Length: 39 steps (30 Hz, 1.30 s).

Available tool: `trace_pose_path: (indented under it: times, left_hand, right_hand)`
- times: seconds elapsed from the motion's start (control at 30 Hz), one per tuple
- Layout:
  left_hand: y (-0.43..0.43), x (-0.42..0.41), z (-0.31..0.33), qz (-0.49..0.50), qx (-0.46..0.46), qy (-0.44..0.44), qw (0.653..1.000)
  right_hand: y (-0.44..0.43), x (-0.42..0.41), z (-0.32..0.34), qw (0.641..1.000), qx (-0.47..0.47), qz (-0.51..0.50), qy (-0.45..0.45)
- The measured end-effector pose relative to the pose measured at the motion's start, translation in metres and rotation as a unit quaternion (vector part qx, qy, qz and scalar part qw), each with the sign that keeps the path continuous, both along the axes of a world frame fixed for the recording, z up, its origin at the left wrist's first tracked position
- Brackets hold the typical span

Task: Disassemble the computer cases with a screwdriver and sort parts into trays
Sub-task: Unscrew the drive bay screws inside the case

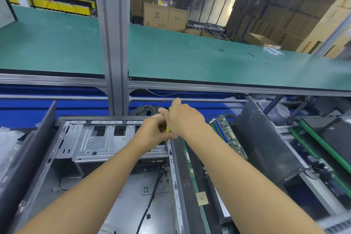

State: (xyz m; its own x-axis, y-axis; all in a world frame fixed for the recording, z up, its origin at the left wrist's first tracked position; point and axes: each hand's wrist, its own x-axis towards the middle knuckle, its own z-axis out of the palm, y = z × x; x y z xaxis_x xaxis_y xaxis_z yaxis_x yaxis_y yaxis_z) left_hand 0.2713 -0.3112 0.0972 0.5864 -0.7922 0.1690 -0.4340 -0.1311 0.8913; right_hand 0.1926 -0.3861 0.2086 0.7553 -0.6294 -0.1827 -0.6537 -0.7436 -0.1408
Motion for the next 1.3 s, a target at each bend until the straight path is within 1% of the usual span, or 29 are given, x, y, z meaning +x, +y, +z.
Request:
trace_pose_path:
  times: [0.07, 0.13, 0.17, 0.23, 0.33, 0.43, 0.5, 0.53, 0.57, 0.63, 0.67, 0.73, 0.8, 0.87, 0.97, 1.03, 1.1, 1.2, 1.3]
  left_hand:
    - [0.006, 0.004, 0.0, -0.05, -0.001, 0.056, 0.997]
    - [0.013, 0.008, -0.002, -0.087, -0.01, 0.128, 0.988]
    - [0.015, 0.009, -0.003, -0.09, -0.01, 0.139, 0.986]
    - [0.015, 0.009, -0.003, -0.079, -0.009, 0.122, 0.989]
    - [0.008, 0.007, -0.006, -0.043, -0.009, 0.088, 0.995]
    - [-0.001, 0.003, -0.007, -0.022, 0.027, 0.047, 0.998]
    - [-0.003, 0.001, -0.004, -0.038, 0.053, 0.03, 0.997]
    - [-0.002, 0.002, -0.002, -0.057, 0.062, 0.038, 0.996]
    - [0.001, 0.004, -0.001, -0.082, 0.058, 0.068, 0.993]
    - [0.008, 0.007, 0.0, -0.128, 0.02, 0.158, 0.979]
    - [0.011, 0.009, -0.001, -0.134, 0.005, 0.181, 0.974]
    - [0.013, 0.011, -0.001, -0.117, -0.01, 0.165, 0.979]
    - [0.011, 0.009, -0.001, -0.099, -0.022, 0.153, 0.983]
    - [0.005, 0.007, 0.0, -0.074, -0.022, 0.138, 0.987]
    - [-0.006, 0.004, -0.002, -0.045, 0.027, 0.081, 0.995]
    - [-0.007, 0.004, -0.005, -0.071, 0.042, 0.06, 0.995]
    - [0.0, 0.008, -0.005, -0.106, 0.031, 0.066, 0.992]
    - [0.013, 0.015, -0.004, -0.132, 0.011, 0.129, 0.983]
    - [0.013, 0.016, -0.005, -0.116, 0.006, 0.152, 0.981]
  right_hand:
    - [-0.001, 0.0, 0.003, 0.999, 0.006, 0.034, -0.009]
    - [-0.005, 0.0, 0.008, 0.996, 0.048, 0.076, 0.01]
    - [-0.006, 0.0, 0.012, 0.993, 0.066, 0.095, 0.028]
    - [-0.007, 0.001, 0.017, 0.988, 0.086, 0.115, 0.061]
    - [-0.007, 0.0, 0.012, 0.99, 0.092, 0.091, 0.051]
    - [-0.006, 0.001, 0.008, 0.998, 0.044, 0.017, 0.04]
    - [-0.005, 0.002, 0.007, 0.999, 0.005, 0.008, 0.036]
    - [-0.005, 0.003, 0.006, 0.999, -0.001, 0.019, 0.027]
    - [-0.006, 0.002, 0.006, 0.999, 0.003, 0.034, 0.017]
    - [-0.01, 0.002, 0.008, 0.997, 0.03, 0.07, 0.022]
    - [-0.012, 0.002, 0.01, 0.994, 0.048, 0.088, 0.032]
    - [-0.012, 0.001, 0.016, 0.989, 0.08, 0.112, 0.052]
    - [-0.013, 0.0, 0.016, 0.989, 0.085, 0.107, 0.064]
    - [-0.012, 0.0, 0.014, 0.993, 0.066, 0.076, 0.068]
    - [-0.007, 0.002, 0.011, 0.999, 0.042, -0.006, 0.031]
    - [-0.004, 0.003, 0.007, 1.0, 0.011, -0.004, 0.018]
    - [-0.005, 0.004, 0.008, 0.999, 0.006, 0.035, 0.026]
    - [-0.009, 0.002, 0.018, 0.99, 0.061, 0.114, 0.062]
    - [-0.008, -0.001, 0.021, 0.985, 0.09, 0.129, 0.077]
